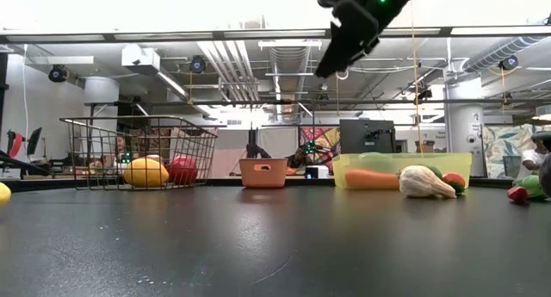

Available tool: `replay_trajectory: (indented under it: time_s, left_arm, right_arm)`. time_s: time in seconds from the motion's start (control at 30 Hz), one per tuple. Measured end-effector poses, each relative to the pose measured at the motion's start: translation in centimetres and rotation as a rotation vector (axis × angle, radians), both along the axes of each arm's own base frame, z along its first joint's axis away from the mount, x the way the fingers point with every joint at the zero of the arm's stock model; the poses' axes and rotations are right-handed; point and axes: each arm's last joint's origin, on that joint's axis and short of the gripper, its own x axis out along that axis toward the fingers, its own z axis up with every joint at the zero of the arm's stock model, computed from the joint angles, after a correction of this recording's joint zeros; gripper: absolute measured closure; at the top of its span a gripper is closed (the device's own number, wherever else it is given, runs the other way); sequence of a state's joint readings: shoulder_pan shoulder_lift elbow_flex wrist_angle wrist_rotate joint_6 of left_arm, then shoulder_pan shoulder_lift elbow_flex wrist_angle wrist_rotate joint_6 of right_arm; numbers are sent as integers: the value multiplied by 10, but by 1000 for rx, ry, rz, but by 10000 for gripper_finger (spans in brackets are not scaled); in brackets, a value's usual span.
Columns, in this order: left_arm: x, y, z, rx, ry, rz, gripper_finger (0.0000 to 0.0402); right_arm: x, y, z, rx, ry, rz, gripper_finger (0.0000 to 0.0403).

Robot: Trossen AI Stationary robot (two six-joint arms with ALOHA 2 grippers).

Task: Sort produce into baskets
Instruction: Put the left white garlic into the orange bin

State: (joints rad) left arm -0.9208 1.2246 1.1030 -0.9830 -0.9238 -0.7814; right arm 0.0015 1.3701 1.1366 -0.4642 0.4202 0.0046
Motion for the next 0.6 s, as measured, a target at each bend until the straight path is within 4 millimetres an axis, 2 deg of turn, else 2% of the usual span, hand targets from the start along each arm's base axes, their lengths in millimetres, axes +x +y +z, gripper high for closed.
replay_trajectory:
  time_s: [0.1,0.33,0.47,0.6]
  left_arm:
    - [12,7,5,9,-29,-4,357]
    - [50,17,3,49,-64,-206,357]
    - [65,28,-8,64,-140,-264,357]
    - [77,45,-26,-3,-249,-287,357]
  right_arm:
    - [4,13,4,-25,-43,66,97]
    - [7,39,10,-82,-106,159,103]
    - [7,50,11,-112,-117,191,101]
    - [7,61,6,-131,-142,243,104]
